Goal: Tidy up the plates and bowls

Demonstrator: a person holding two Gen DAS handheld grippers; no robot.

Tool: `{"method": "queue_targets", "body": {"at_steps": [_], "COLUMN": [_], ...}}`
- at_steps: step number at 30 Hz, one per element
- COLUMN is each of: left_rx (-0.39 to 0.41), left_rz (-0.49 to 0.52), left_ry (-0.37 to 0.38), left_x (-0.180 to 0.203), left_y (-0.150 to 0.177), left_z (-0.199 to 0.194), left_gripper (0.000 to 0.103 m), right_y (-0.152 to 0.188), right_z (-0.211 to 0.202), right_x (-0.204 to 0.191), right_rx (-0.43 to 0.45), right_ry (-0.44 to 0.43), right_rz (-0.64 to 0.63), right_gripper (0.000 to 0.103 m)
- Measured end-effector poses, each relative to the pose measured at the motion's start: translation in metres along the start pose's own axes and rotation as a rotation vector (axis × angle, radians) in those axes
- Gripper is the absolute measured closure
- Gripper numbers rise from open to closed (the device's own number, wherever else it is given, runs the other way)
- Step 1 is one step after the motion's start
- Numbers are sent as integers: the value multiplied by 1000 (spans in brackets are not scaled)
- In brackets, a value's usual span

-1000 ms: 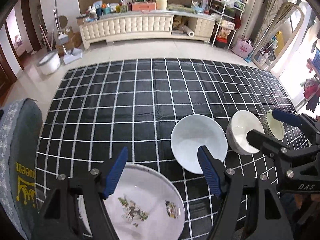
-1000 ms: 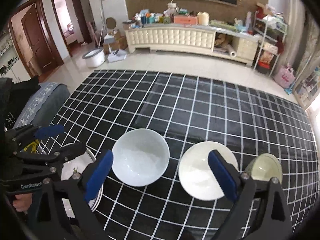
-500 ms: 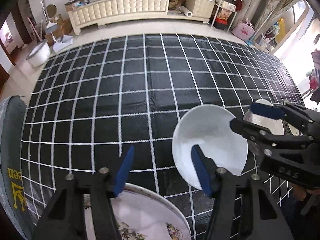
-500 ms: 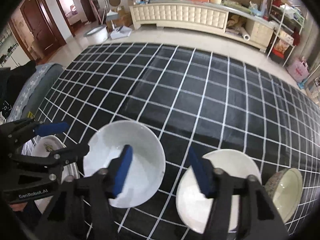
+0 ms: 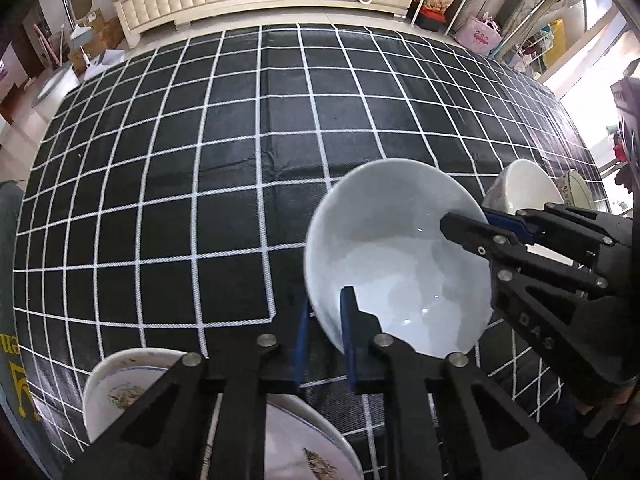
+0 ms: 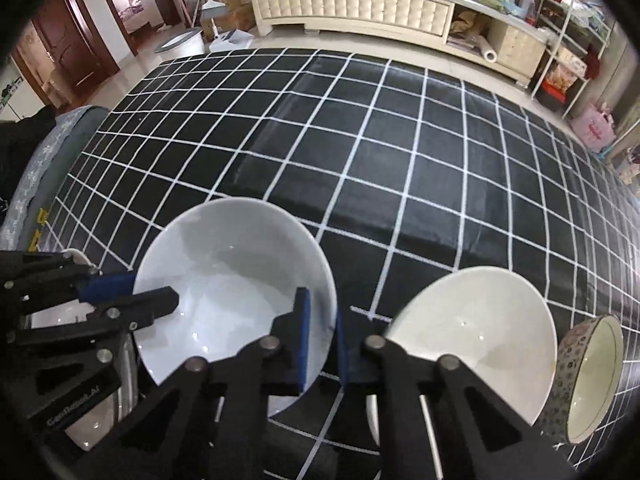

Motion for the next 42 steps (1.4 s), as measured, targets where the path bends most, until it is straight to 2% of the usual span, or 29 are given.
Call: {"method": "queue_targets", "body": {"at_steps": [3, 7, 15, 23, 28, 32, 36, 42], "left_rx": [12, 19, 67, 83, 55, 38, 8, -4], "left_rz": [7, -14, 0, 17, 23, 48, 31, 41], "left_ry": [-19, -8, -15, -13, -7, -32, -23, -42], "left_x": [1, 5, 19, 40, 49, 59, 61, 59], "left_y": [1, 3, 13, 41, 68, 89, 105, 110], "left_z": [-1, -9, -48, -88, -87, -83, -77, -68], "left_gripper": [91, 93, 93, 93, 93, 93, 93, 93], "right_y": [0, 1, 10, 25, 46, 71, 86, 101], "right_z": [-2, -10, -46, -86, -96, -92, -86, -72], "right_x": [2, 5, -3, -15, -19, -21, -20, -23], "right_rx": [9, 17, 47, 78, 63, 16, -23, -59], "right_ry": [6, 23, 38, 39, 45, 63, 63, 62], "right_rz": [32, 60, 89, 116, 136, 156, 174, 189], "right_gripper": [91, 91, 91, 91, 91, 91, 91, 91]}}
Point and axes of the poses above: each gripper's, at about its wrist camera, not at the fingertips, and z roughly the way its jaws point, x to its right, y to its underside, the point moved 3 cm from there along z, roughly the way its jaws point, and after that the axes turned 12 degrees about x, right-handed, at the moved point
